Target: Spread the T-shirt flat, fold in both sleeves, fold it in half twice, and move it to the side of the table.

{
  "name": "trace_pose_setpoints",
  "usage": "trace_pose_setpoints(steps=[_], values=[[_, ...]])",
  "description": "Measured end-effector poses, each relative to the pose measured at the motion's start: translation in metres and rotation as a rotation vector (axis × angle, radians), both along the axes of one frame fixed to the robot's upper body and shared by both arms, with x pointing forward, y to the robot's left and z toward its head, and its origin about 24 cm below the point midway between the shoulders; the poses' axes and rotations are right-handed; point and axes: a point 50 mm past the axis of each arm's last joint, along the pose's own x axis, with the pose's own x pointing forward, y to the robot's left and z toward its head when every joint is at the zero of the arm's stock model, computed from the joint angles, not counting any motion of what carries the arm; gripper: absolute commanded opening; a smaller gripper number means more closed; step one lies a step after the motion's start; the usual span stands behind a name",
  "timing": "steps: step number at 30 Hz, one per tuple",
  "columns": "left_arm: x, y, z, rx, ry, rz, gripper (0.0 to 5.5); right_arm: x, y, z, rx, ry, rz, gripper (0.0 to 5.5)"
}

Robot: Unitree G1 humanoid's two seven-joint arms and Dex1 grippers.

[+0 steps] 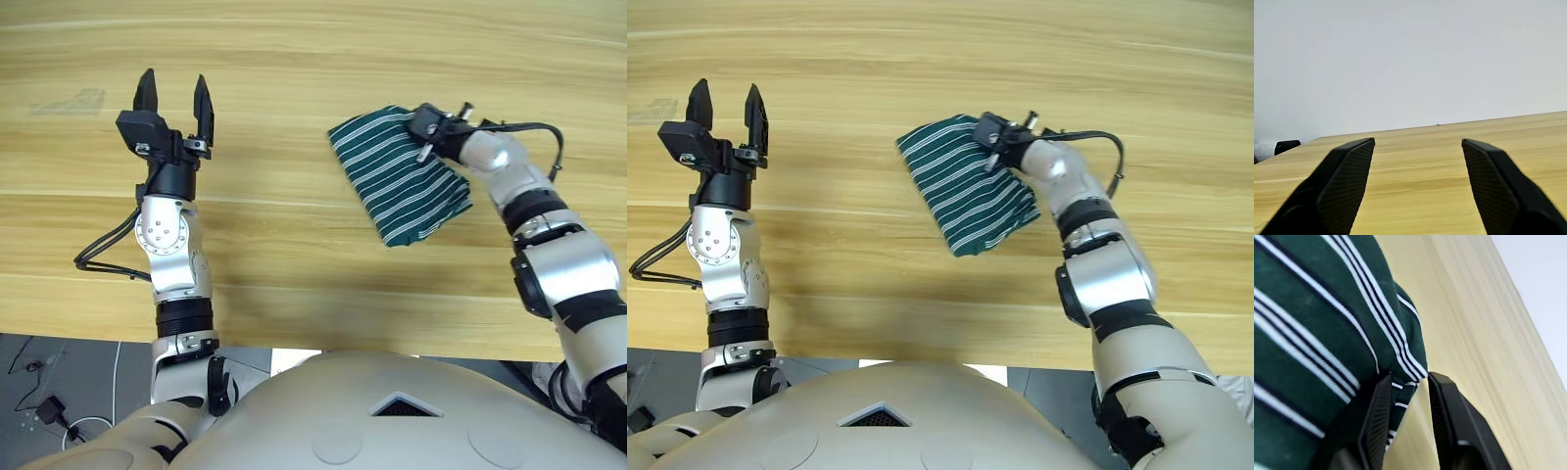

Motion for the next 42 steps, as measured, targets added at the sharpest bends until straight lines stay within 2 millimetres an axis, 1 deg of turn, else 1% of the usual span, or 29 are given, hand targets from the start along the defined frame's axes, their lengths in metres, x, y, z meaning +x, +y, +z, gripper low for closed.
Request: trace_pose_setpoints(steps=[1,2,3,5,7,10,13,15,17,18,20,21,22,24,26,27,29,30,31,32,34,37,42], values=[[-0.001,0.000,0.002,0.002,-0.008,-0.001,3.33,-0.003,-0.020,0.000,0.016,-0.010,-0.082,1.36],[-0.001,-0.001,0.003,0.001,-0.008,-0.003,3.33,-0.007,-0.035,-0.001,0.040,-0.017,-0.149,1.36],[-0.002,-0.001,0.003,0.001,-0.004,-0.003,3.33,-0.013,-0.055,-0.002,0.063,-0.028,-0.233,1.36],[-0.003,-0.003,0.004,0.002,-0.006,-0.009,3.33,-0.023,-0.078,-0.004,0.106,-0.043,-0.342,1.36],[-0.002,-0.005,0.003,-0.001,-0.001,-0.015,3.33,-0.030,-0.088,-0.006,0.148,-0.057,-0.408,1.36],[-0.001,-0.010,0.002,-0.011,0.005,-0.024,3.33,-0.032,-0.089,-0.008,0.188,-0.078,-0.444,1.36],[0.001,-0.014,0.003,-0.007,0.001,-0.038,3.33,-0.031,-0.085,-0.007,0.258,-0.111,-0.477,1.36],[0.003,-0.017,0.003,-0.006,0.001,-0.045,3.33,-0.028,-0.079,-0.004,0.336,-0.166,-0.506,1.36],[0.003,-0.023,-0.001,-0.014,0.013,-0.061,3.33,-0.024,-0.074,0.006,0.409,-0.265,-0.512,1.36],[0.004,-0.028,-0.001,-0.016,0.013,-0.074,3.33,-0.019,-0.071,0.020,0.481,-0.384,-0.509,1.36],[0.007,-0.032,0.001,-0.032,-0.002,-0.072,3.33,-0.015,-0.072,0.052,0.584,-0.610,-0.498,1.36],[0.011,-0.034,0.007,-0.031,-0.022,-0.064,3.33,-0.016,-0.071,0.076,0.660,-0.785,-0.483,1.36],[0.015,-0.037,0.014,-0.020,-0.051,-0.058,3.33,-0.017,-0.069,0.092,0.706,-0.892,-0.457,1.36],[0.022,-0.043,0.024,-0.010,-0.084,-0.045,3.33,-0.021,-0.056,0.103,0.766,-0.984,-0.415,1.36],[0.028,-0.051,0.032,0.040,-0.109,-0.004,3.33,-0.026,-0.030,0.103,0.843,-1.003,-0.362,1.36],[0.031,-0.056,0.036,0.047,-0.130,0.027,3.33,-0.031,-0.010,0.097,0.901,-0.980,-0.334,1.36],[0.032,-0.063,0.034,0.052,-0.145,0.059,3.33,-0.043,0.020,0.084,0.965,-0.912,-0.298,1.36],[0.030,-0.066,0.031,0.058,-0.145,0.067,3.33,-0.049,0.028,0.077,0.966,-0.881,-0.291,1.36],[0.027,-0.068,0.026,0.077,-0.141,0.069,3.33,-0.056,0.031,0.069,0.952,-0.854,-0.295,1.36],[0.022,-0.069,0.019,0.087,-0.121,0.070,3.33,-0.064,0.029,0.061,0.924,-0.830,-0.311,1.36],[0.015,-0.070,0.012,0.090,-0.103,0.067,3.33,-0.071,0.025,0.053,0.912,-0.801,-0.355,1.36],[0.012,-0.077,0.017,0.114,-0.149,0.048,3.33,-0.072,0.024,0.060,0.928,-0.829,-0.372,1.36],[0.009,-0.076,0.013,0.120,-0.138,0.049,3.33,-0.071,0.025,0.056,0.901,-0.793,-0.387,1.36]])
